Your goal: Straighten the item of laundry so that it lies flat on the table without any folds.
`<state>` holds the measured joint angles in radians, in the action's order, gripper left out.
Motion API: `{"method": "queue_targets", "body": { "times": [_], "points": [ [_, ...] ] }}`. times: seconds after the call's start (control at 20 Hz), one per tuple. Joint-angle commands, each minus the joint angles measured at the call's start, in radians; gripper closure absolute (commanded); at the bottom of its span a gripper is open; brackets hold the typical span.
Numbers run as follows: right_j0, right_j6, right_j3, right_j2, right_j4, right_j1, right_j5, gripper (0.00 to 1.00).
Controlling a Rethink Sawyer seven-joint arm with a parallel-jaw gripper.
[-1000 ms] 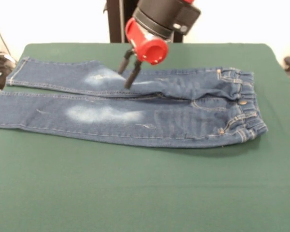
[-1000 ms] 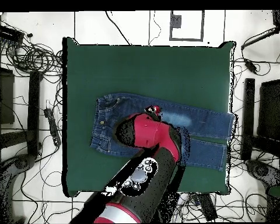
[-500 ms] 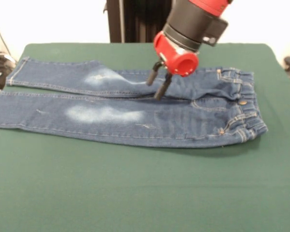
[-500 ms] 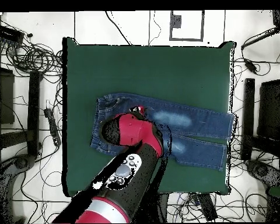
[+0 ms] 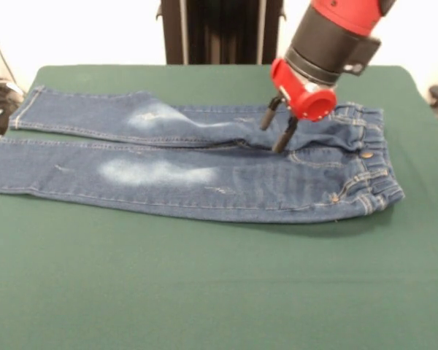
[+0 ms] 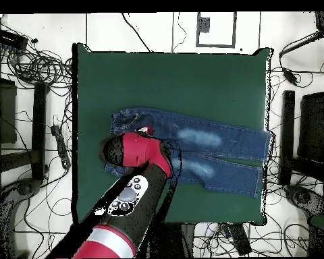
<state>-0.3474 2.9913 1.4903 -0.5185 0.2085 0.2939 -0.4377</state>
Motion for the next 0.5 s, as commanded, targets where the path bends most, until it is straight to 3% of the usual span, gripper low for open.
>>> {"method": "queue_targets", "body": {
  "times": [0.05, 0.25, 0.5],
  "points": [
    [-0.035, 0.158, -0.049, 0.194, 0.102, -0.109, -0.158, 0.00],
    [-0.035, 0.172, -0.070, 0.217, 0.133, -0.145, -0.176, 0.00],
    [-0.042, 0.187, -0.080, 0.249, 0.183, -0.189, -0.098, 0.00]
  ]
}}
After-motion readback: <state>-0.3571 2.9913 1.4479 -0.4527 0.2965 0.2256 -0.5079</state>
